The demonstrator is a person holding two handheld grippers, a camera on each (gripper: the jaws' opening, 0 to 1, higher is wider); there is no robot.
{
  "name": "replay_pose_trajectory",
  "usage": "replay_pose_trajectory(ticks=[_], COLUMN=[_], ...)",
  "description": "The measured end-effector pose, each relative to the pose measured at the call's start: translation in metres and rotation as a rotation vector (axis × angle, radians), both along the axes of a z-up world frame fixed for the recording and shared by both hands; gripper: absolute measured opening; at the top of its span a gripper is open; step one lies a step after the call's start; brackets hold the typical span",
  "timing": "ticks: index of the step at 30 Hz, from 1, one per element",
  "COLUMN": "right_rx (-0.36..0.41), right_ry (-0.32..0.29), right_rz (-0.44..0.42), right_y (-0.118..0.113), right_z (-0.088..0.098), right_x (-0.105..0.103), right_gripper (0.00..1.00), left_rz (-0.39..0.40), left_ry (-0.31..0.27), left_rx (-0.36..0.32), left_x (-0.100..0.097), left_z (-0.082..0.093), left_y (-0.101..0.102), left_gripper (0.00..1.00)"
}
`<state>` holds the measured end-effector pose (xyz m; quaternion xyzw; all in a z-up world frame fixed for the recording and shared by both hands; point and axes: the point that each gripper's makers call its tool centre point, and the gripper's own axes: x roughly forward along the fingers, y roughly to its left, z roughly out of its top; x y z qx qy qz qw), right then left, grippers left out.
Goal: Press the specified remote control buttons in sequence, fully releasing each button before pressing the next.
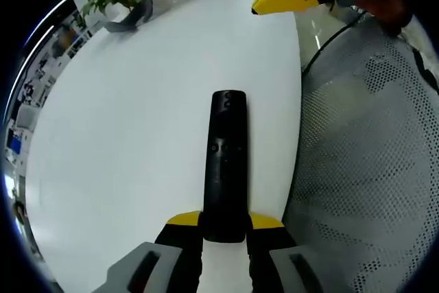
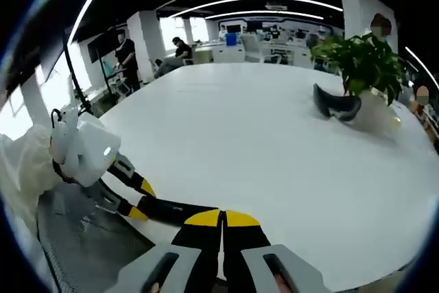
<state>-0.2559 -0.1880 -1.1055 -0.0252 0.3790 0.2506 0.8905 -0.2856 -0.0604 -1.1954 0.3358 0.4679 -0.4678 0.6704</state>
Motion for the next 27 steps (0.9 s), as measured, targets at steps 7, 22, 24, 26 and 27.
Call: replay_pose_trajectory(ticks=[7,22,24,26,27], right_rx=[-0.039,-0.006,0.004,0.015,0.012], right_ry=[0.124,0.394,0.393,0.400,0.393], right_rz=[0.067,-0.041,-0.037,-0.024,-0.016], right_y=[0.025,0.024,0.026,0.030,0.032], right_z=[-0.018,-0.068,-0.070,-0.073,-0.075], right_x=[0.013,0.009,0.008,0.006,0.005], right_gripper=[0.00,0.00,0.00,0.00,0.00], left_rz=[-0.001,-0.001,0.003,0.004,0.007], left_ry=[-0.017,-0.052,-0.054,-0.059,-0.060], left_rx=[-0.065,-0.148,-0.159,-0.170,-0.175], left_x=[0.000,-0.001,-0.002,-0.002,-0.002], left_z=[0.000,0.001,0.001,0.001,0.001], left_y=[0.000,-0.001,-0.001,-0.002,-0.002], left_gripper=[0.23,0.23,0.23,0.23,0.23])
